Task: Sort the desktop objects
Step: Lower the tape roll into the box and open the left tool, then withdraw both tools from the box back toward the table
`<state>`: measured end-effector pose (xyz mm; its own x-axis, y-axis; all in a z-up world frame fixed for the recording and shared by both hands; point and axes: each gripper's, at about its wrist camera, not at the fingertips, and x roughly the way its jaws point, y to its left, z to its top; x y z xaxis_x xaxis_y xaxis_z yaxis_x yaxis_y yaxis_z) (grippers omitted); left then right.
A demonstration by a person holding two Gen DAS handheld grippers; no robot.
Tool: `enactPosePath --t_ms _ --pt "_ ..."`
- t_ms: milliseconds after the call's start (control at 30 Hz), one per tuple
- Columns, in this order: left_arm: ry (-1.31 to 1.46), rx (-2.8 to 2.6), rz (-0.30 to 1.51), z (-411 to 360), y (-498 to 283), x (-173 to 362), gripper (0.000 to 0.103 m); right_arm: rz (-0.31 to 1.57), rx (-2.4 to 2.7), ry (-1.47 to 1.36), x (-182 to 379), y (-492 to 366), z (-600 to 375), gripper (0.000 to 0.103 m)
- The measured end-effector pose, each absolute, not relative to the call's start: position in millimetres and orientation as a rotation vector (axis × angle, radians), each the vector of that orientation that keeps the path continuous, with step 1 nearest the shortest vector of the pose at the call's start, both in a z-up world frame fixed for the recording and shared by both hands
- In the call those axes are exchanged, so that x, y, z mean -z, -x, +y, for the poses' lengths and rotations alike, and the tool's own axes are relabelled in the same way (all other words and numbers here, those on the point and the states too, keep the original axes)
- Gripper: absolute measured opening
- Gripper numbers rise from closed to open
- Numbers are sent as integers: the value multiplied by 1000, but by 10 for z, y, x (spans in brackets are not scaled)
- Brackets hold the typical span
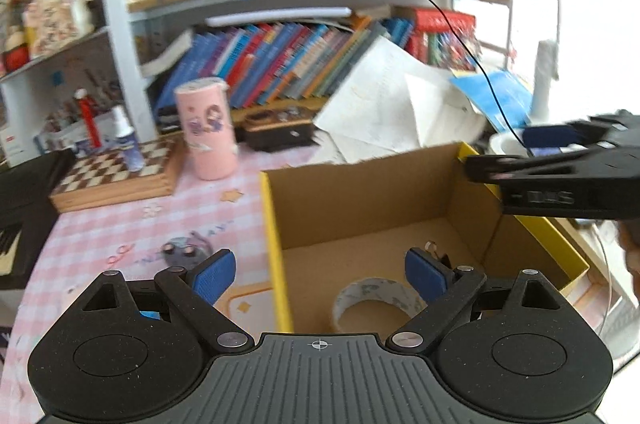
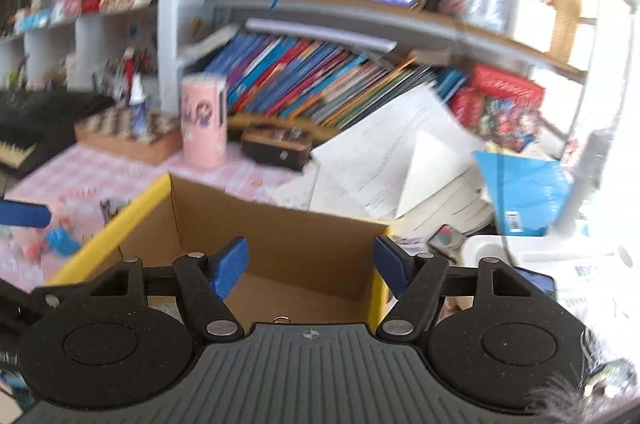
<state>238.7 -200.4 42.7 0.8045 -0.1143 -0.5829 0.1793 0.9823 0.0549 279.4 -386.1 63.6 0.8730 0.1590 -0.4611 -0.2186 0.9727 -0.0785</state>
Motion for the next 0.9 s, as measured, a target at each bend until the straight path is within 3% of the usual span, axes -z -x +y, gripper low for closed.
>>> enactPosePath --t_ms 367,900 --pt "-50 108 578 -1697 -1979 -461 94 419 -48 9 -564 -2042 -3833 71" --pt "-47 127 625 -1289 -1393 -224 94 567 59 -28 -199 -1357 -3367 71"
